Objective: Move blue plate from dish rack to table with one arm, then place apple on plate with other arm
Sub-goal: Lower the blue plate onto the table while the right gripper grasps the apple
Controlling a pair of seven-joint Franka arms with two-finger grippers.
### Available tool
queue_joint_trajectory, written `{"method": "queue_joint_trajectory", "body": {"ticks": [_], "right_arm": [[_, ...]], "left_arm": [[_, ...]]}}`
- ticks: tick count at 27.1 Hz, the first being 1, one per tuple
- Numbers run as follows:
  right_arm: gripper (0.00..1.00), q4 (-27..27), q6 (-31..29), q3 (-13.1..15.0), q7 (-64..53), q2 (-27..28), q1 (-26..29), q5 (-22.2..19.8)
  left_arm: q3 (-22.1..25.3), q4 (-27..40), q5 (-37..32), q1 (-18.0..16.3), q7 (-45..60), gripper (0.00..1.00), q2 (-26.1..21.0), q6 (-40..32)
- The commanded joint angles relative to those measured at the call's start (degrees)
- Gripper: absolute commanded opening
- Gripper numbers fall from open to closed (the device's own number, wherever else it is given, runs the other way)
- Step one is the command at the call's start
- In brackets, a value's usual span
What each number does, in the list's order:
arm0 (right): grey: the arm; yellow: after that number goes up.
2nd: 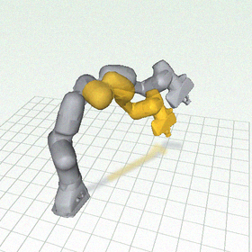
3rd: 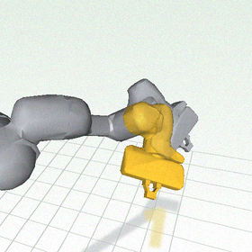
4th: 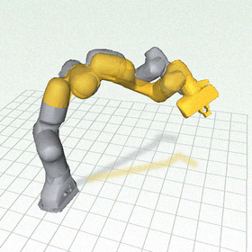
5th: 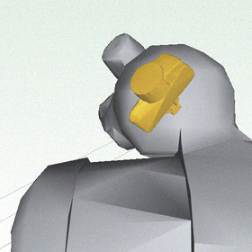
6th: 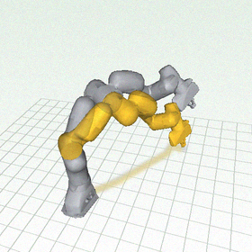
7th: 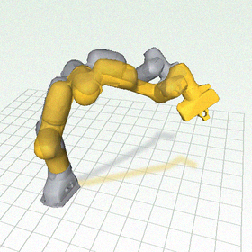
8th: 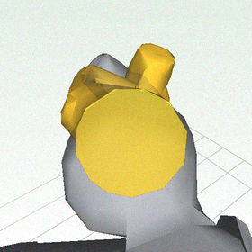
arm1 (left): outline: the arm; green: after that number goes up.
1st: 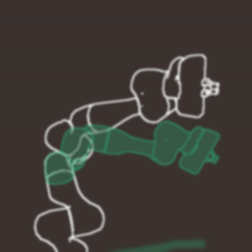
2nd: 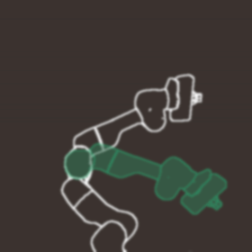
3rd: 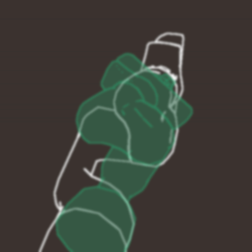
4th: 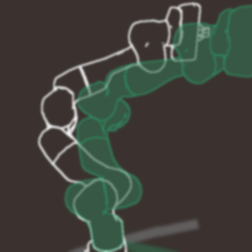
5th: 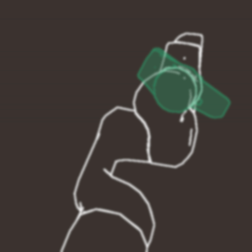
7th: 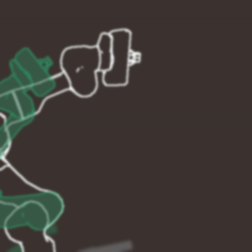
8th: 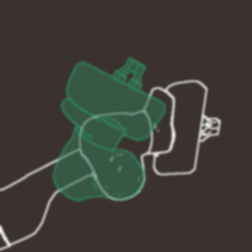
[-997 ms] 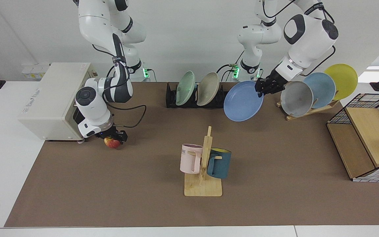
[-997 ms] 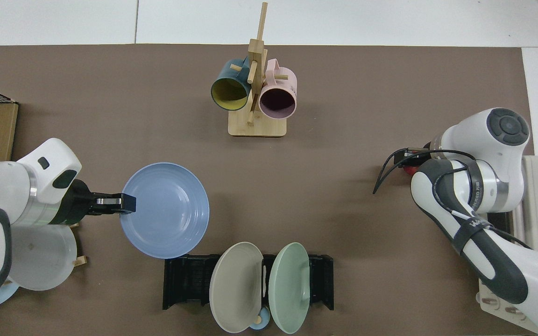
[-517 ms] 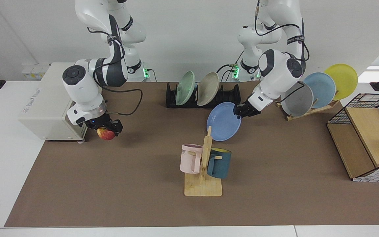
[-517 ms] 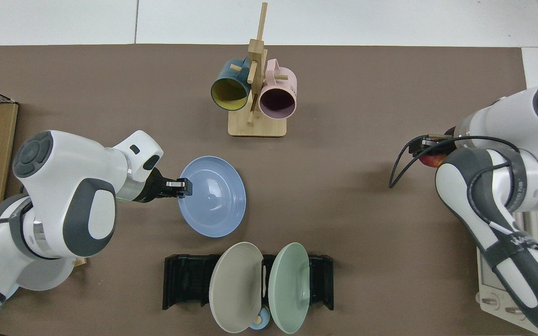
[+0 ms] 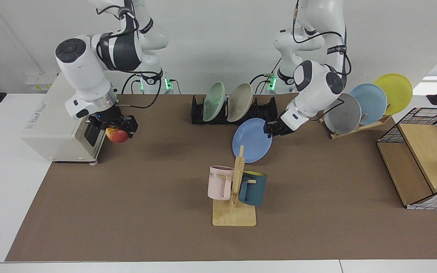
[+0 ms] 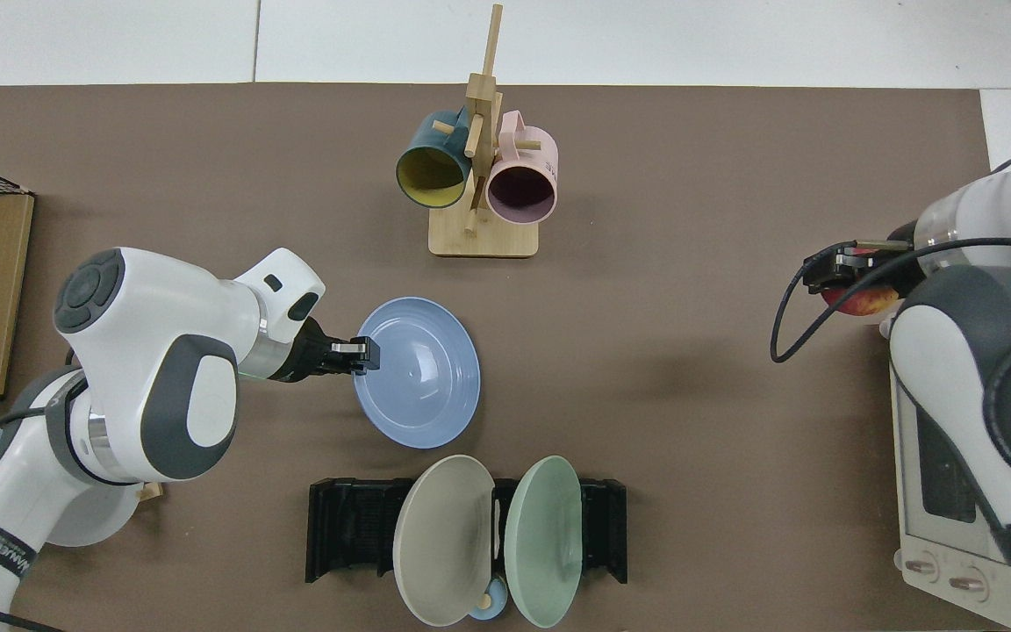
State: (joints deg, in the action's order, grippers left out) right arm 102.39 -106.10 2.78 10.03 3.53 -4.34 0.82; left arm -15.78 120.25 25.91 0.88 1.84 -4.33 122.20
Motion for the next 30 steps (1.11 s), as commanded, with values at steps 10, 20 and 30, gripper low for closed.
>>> {"method": "queue_joint_trajectory", "body": {"ticks": [10,20,30], "right_arm": [[0.0,1.4,2.1,-4.1,6.1,-3.5,0.1,0.7],[0.0,1.5,1.1,-7.1,9.2,-3.8,0.1,0.5],[0.0,1.8,0.7,-11.3,9.4,-3.8,0.1,0.5]], "left_arm": [[-1.7,0.8,1.0,0.1,0.8,0.14,0.1,2.8],[-1.7,0.8,1.0,0.1,1.1,0.25,0.1,2.8],[-2.2,0.8,0.5,0.1,2.0,0.37,0.1,2.9]]}}
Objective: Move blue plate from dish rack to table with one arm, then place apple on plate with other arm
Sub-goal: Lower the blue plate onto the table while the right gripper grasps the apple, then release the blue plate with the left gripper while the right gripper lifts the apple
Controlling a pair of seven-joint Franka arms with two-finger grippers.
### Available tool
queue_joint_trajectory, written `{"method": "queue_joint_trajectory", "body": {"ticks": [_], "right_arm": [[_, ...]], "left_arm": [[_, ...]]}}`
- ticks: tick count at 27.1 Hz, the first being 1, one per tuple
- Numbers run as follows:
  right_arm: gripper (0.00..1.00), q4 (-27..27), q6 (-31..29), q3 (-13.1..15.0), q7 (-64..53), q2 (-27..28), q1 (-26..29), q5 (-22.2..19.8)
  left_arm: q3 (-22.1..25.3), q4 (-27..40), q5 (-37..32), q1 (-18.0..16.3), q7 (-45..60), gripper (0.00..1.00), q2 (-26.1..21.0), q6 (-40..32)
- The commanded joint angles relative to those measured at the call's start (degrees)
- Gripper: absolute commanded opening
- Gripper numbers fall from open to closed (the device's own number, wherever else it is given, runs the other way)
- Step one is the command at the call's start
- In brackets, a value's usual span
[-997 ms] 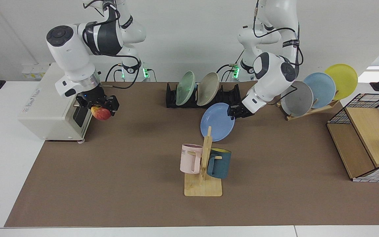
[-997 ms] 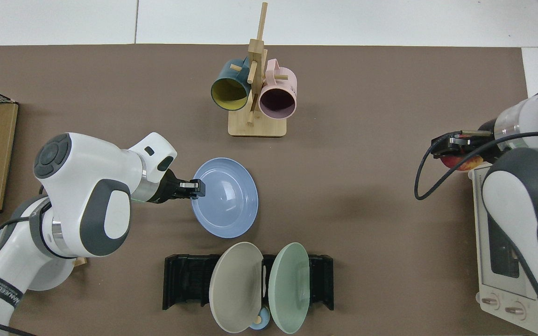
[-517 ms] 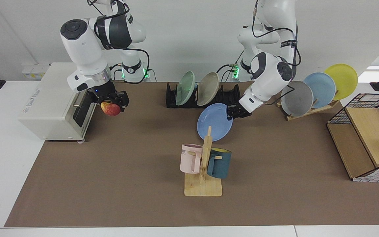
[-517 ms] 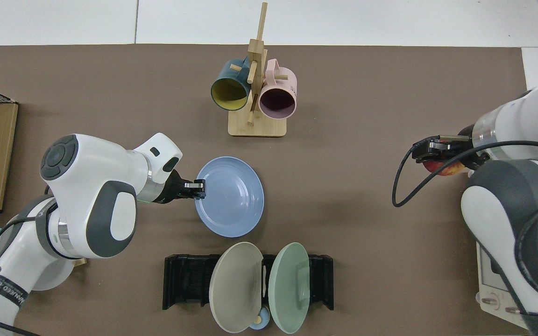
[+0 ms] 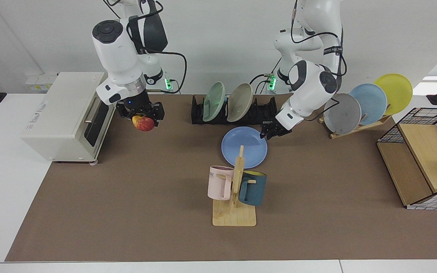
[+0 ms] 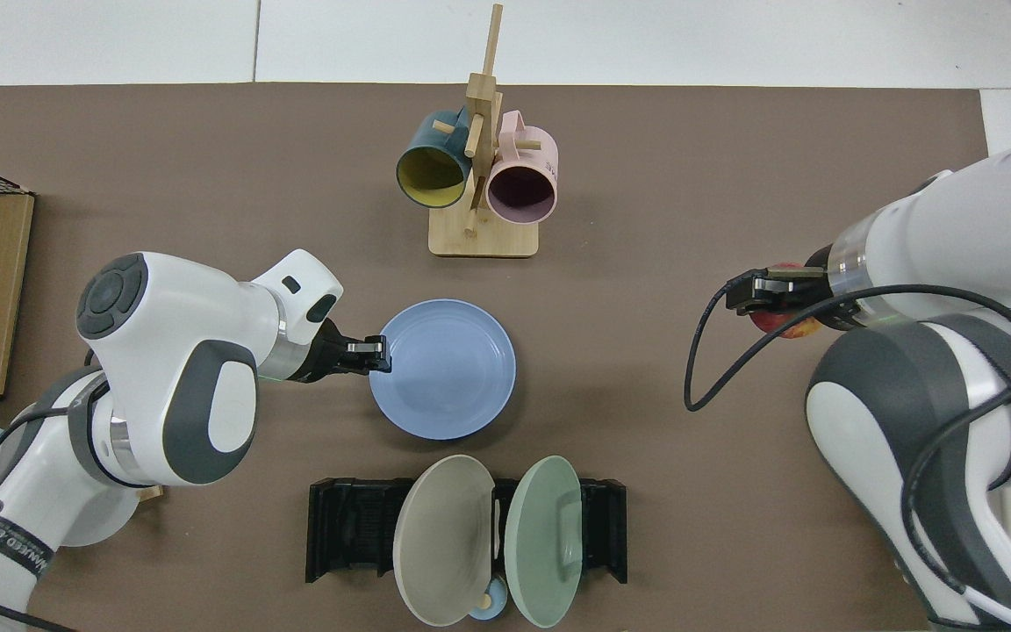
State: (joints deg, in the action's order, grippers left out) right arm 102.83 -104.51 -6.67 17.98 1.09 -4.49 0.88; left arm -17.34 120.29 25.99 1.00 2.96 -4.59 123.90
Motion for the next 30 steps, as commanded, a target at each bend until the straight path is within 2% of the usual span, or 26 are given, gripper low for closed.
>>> {"method": "queue_joint_trajectory", "body": {"ticks": [1,7,11,19,22,30], "right_arm": [[0.0,1.3,-0.8,-2.0,1.5,-1.4,0.3,0.5],[0.0,2.4,-1.0,-2.1,1.7,-1.4,-0.4,0.5],[0.0,2.7,-1.0,-2.1,1.7,-1.4,-0.8,0.5],[0.0,3.2,-2.3,-2.7,1.9,-1.4,-1.4,0.6],[0.0,3.3,-2.9,-3.2,3.0,-1.1,-1.4,0.6],[0.0,5.6,-9.8,-6.2,5.7,0.1,-1.7,0.6]], "left_arm": [[-0.6,0.7,0.5,0.0,1.0,0.38,0.4,1.2],[-0.7,0.2,0.3,0.0,1.4,0.5,0.4,1.1],[-0.9,-1.6,-1.4,0.0,4.1,0.62,1.2,-0.1],[1.6,-9.1,-14.2,-0.4,5.8,0.99,4.2,-9.5],[2.6,-12.4,-18.6,-0.5,5.6,0.99,4.2,-14.0],[7.0,-21.4,-19.7,-0.1,1.7,0.99,4.2,-23.3]]}}
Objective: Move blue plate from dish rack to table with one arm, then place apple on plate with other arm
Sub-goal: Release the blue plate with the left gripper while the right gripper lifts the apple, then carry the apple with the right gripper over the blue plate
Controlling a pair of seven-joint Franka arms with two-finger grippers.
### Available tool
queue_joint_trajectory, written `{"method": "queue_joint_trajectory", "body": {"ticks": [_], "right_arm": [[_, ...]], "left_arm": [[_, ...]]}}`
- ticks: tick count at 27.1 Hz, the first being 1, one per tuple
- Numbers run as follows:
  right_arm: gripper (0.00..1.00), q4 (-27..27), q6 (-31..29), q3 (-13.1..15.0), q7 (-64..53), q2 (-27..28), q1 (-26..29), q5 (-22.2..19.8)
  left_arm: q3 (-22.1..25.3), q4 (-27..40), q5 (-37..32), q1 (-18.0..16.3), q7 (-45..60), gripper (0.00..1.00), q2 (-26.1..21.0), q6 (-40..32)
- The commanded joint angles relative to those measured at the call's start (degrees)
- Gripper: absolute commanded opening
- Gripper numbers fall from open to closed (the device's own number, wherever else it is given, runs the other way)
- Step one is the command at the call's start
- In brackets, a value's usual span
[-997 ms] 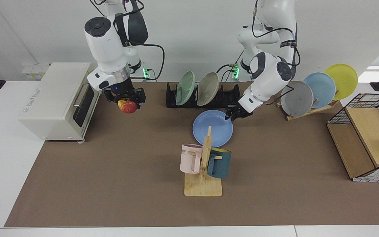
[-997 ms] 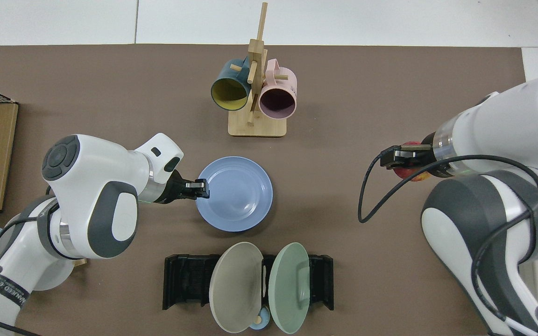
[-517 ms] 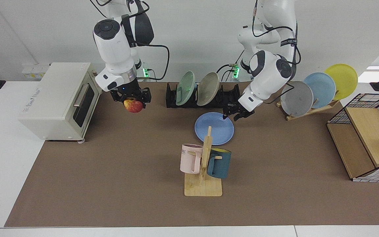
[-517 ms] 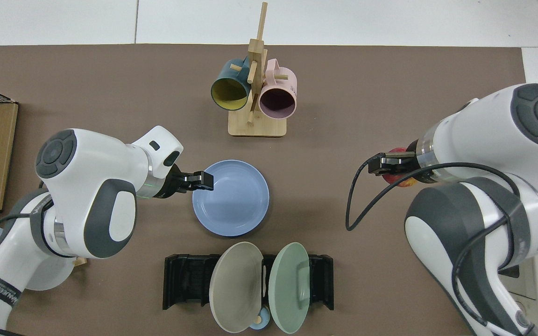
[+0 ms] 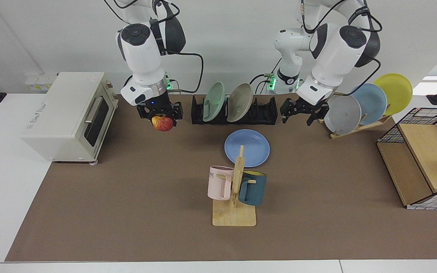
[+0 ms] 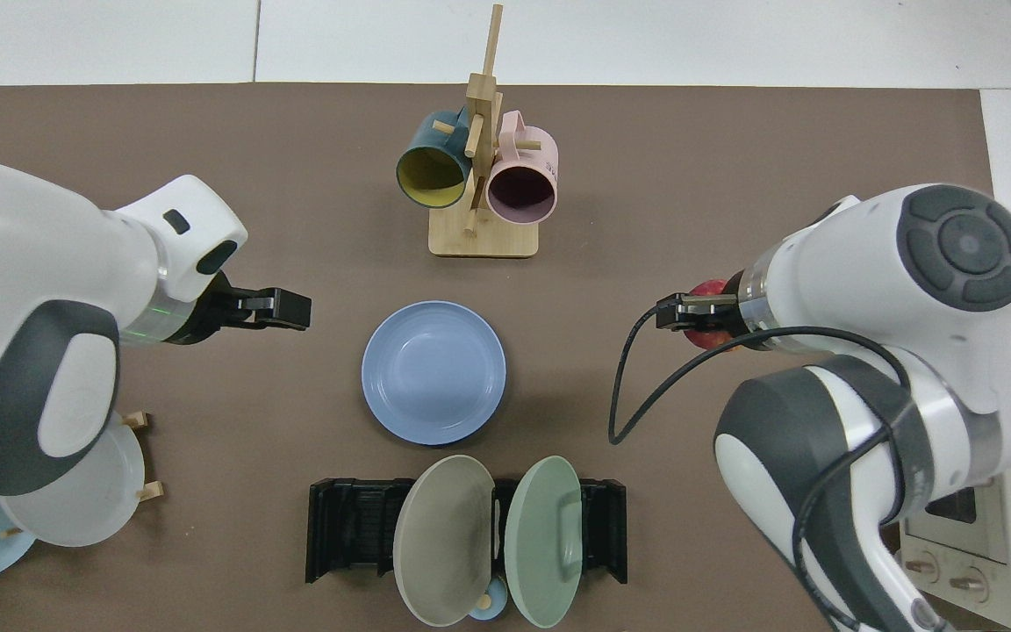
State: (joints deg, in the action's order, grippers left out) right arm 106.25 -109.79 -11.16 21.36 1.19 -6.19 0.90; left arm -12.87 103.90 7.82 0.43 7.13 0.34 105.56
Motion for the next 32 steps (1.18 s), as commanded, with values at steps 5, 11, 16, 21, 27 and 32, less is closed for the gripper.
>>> {"method": "queue_joint_trajectory", "body": {"ticks": [5,11,16,21,27,32], "right_arm": [[0.0,0.7,-6.1,-3.8,4.0,3.5,-1.6,0.5],[0.0,-1.5,-6.7,-4.5,5.6,7.4,-3.6,0.4],[0.0,-1.8,-9.1,-7.6,6.2,8.9,-4.1,0.5],[0.0,-2.3,-9.6,-7.6,9.5,10.7,-7.1,0.4],[0.0,-5.1,-10.6,-7.4,17.1,14.8,-13.3,-0.5],[0.0,-8.3,-11.1,-7.4,23.5,18.7,-16.5,-1.9]], "left_arm": [[10.0,-11.9,-1.6,3.5,-9.2,0.99,-0.7,-12.6],[12.5,-13.7,-4.1,4.7,-12.9,0.99,-0.7,-17.5],[11.4,-14.0,-9.6,4.7,-13.1,1.0,-0.6,-18.3],[11.4,-14.4,-9.3,4.8,-12.9,1.0,0.5,-19.2],[11.8,-13.8,-9.0,4.0,-12.8,1.0,1.6,-19.1],[12.3,-13.8,-9.0,3.6,-12.7,1.0,1.6,-18.7]]}}
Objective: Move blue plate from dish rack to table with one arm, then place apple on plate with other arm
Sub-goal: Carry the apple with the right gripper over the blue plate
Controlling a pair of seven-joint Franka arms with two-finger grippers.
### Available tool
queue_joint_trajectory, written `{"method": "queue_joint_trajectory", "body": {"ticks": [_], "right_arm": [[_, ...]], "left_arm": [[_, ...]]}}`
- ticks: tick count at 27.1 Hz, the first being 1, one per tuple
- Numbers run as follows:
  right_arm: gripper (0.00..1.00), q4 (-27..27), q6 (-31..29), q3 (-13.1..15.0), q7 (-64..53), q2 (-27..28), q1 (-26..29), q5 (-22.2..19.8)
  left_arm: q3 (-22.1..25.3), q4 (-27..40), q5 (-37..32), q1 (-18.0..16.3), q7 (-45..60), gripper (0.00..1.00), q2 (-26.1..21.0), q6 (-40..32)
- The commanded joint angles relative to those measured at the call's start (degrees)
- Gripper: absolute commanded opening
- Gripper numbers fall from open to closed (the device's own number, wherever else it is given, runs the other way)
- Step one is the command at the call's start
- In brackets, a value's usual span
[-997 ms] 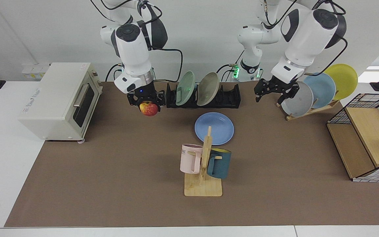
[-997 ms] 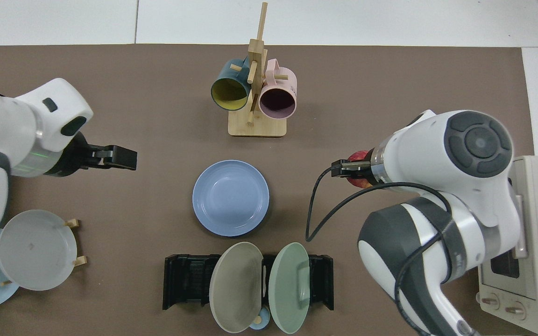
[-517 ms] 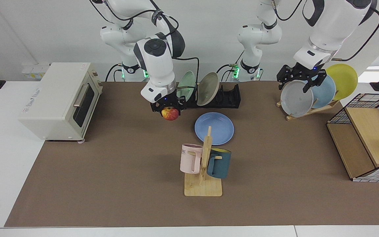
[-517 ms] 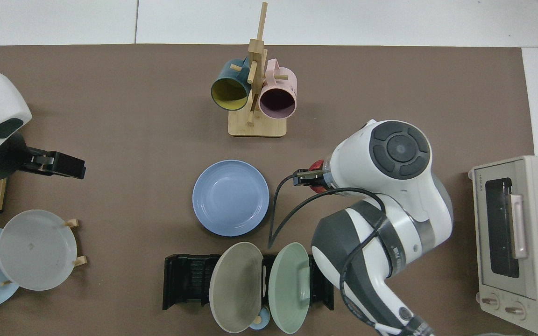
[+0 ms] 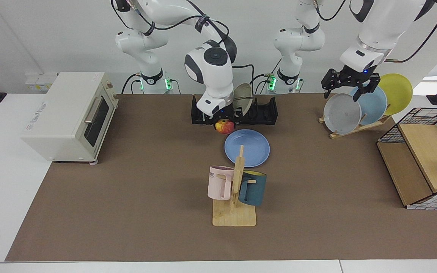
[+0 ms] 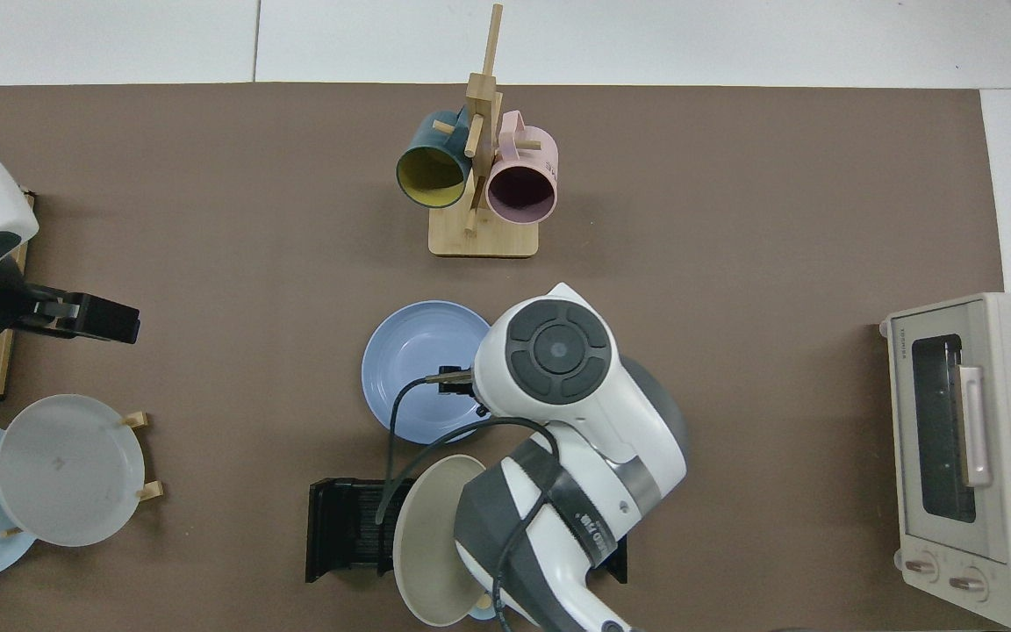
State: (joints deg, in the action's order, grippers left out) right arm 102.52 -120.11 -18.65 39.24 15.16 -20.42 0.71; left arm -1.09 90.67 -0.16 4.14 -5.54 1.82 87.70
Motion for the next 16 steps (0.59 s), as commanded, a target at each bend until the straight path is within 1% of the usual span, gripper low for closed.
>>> {"method": "queue_joint_trajectory", "body": {"ticks": [1,5,10,12,16], "right_arm": [[0.0,-5.7,-1.0,0.2,7.0,5.5,-2.9,-1.8],[0.0,-11.5,0.0,0.1,9.4,9.3,-4.2,-2.9],[0.0,-15.7,-0.2,0.5,12.9,13.7,-6.3,-4.3],[0.0,-16.6,-0.6,0.5,13.1,15.2,-6.6,-5.1],[0.0,-16.6,-2.2,0.4,13.2,17.3,-6.6,-6.5]], "left_arm": [[0.6,-0.6,-1.1,-0.3,-0.1,1.0,0.1,-1.0],[0.6,-0.6,-1.1,-1.2,-0.1,1.0,0.1,-1.0],[0.6,-0.6,-1.1,-1.8,0.1,1.0,0.1,-1.1],[0.6,-0.6,-1.1,-1.8,0.1,1.0,0.1,-1.1],[0.6,-0.6,-1.1,-1.8,0.1,1.0,0.1,-1.1]]}}
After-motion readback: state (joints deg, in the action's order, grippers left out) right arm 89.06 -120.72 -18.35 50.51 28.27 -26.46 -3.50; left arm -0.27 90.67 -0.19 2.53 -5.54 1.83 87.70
